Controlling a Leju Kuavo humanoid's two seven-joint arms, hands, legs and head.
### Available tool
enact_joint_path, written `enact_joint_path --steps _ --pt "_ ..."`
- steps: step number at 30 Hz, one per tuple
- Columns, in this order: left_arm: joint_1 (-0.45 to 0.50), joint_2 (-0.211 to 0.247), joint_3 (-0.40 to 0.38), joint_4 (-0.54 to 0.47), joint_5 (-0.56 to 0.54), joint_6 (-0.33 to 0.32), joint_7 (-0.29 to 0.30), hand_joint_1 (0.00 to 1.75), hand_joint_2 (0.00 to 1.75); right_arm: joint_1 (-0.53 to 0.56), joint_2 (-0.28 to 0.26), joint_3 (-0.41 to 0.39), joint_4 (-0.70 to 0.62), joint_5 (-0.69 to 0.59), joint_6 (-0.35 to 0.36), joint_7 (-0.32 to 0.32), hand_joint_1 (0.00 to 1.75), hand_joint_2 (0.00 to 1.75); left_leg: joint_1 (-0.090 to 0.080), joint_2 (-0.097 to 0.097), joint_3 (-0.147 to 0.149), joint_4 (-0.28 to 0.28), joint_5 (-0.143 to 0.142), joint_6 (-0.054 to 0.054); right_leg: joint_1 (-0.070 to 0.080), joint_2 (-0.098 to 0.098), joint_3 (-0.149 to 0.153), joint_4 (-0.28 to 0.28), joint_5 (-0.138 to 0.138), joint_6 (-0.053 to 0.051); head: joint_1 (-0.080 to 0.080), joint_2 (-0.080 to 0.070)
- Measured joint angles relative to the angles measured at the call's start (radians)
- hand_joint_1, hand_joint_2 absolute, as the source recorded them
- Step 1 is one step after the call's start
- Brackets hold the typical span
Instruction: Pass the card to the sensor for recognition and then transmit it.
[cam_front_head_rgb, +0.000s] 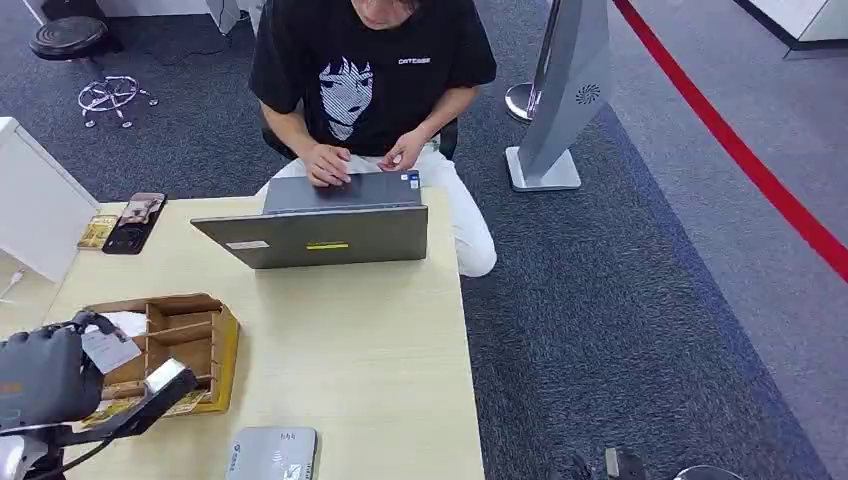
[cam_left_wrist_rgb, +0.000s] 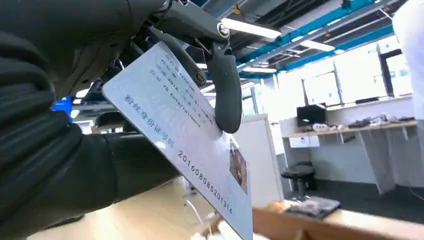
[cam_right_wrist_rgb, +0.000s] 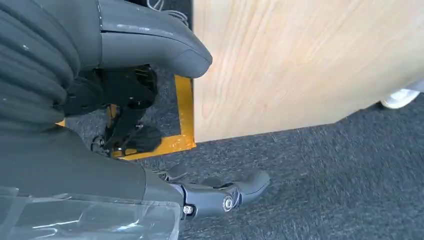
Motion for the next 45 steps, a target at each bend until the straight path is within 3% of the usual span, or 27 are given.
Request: enact_joint_path --steps 13,22,23,32,45 --pt "-0.070 0.042 0.063 0.003 0.002 -0.039 0.017 1.75 1.75 -0.003 0.000 0.000 0.026 0.008 0.011 -0.006 0.00 1.75 0.000 0.000 0.000 0.000 0.000 0.000 0.000 0.000 0.000 0.000 0.000 0.000 0.000 0.000" --pt "-0.076 0.044 0.071 0.003 0.012 -0.046 0.017 1.75 1.75 -0.004 -0.001 -0.001 0.034 0.020 0.022 -0.007 0.00 1.75 0.000 0.000 0.000 0.000 0.000 0.000 0.000 0.001 0.000 0.000 0.000 0.000 0.000 0.000" --pt "-0.076 0.044 0.072 0.003 0.015 -0.049 0.017 0.00 1.75 -0.004 -0.001 -0.001 0.035 0.021 0.024 -0.007 0.00 1.75 0.000 0.000 0.000 0.000 0.000 0.000 0.000 0.000 0.000 0.000 0.000 0.000 0.000 0.000" --pt "-0.051 0.024 0.090 -0.021 0.084 -0.064 0.006 0.00 1.75 -0.003 -0.001 -0.001 0.033 0.000 0.016 -0.002 0.00 1.75 0.000 0.000 0.000 0.000 0.000 0.000 0.000 0.000 0.000 0.000 0.000 0.000 0.000 0.000" --pt "0.076 -0.052 0.152 -0.158 0.229 -0.039 -0.069 0.00 1.75 0.002 -0.001 -0.001 0.005 -0.068 -0.022 0.013 0.00 1.75 0.000 0.000 0.000 0.000 0.000 0.000 0.000 0.000 0.000 0.000 0.000 0.000 0.000 0.000"
